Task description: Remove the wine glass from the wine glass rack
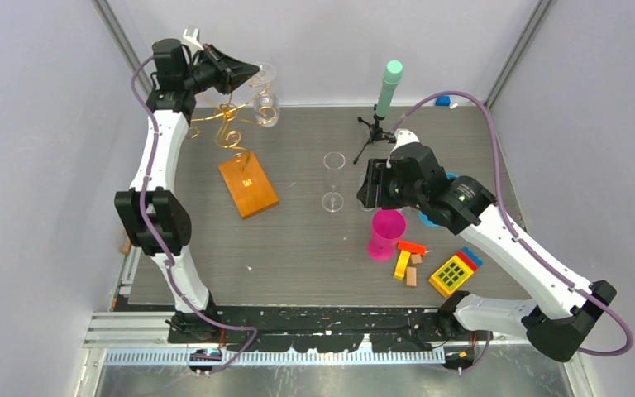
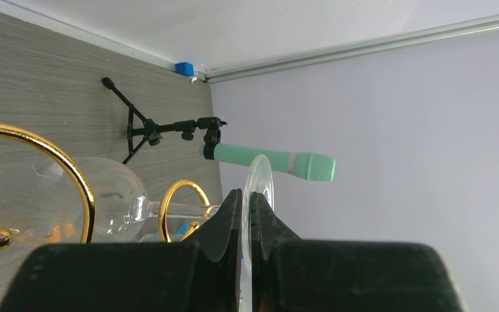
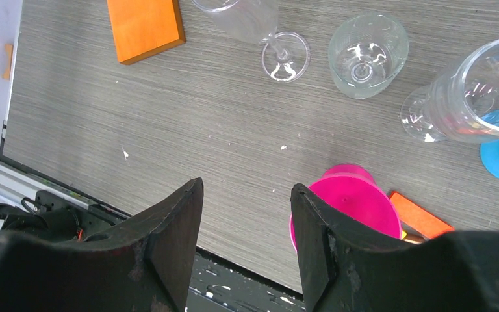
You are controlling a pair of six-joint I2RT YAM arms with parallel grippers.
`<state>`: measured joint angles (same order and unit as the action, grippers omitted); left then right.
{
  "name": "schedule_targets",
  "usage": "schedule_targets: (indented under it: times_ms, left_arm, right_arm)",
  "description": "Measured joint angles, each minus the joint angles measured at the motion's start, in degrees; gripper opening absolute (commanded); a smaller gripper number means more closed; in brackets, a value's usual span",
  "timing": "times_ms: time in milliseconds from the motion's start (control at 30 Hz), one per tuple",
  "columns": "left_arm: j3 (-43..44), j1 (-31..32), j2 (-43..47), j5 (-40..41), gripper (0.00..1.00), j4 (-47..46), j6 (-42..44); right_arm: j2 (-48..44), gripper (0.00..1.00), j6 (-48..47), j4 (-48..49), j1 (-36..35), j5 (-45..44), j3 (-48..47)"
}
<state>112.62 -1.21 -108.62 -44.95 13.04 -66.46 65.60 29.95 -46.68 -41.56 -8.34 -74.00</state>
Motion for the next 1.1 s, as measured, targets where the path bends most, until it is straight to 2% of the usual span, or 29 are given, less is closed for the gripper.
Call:
schedule_targets:
  times_ms: [633,1100]
  left_arm:
    - [-5.22,-1.62,9.33,1.73,0.00,1.05,2.75]
    - [-4.48,-4.39,8.35,5.95,0.00,-0.17,1.14]
  right_arm:
    - [-0.15,0.60,0.48,0.52,0.00,0.15,1.05]
    - [-1.22,0.61,0.44,1.68,0.00,0.48,1.33]
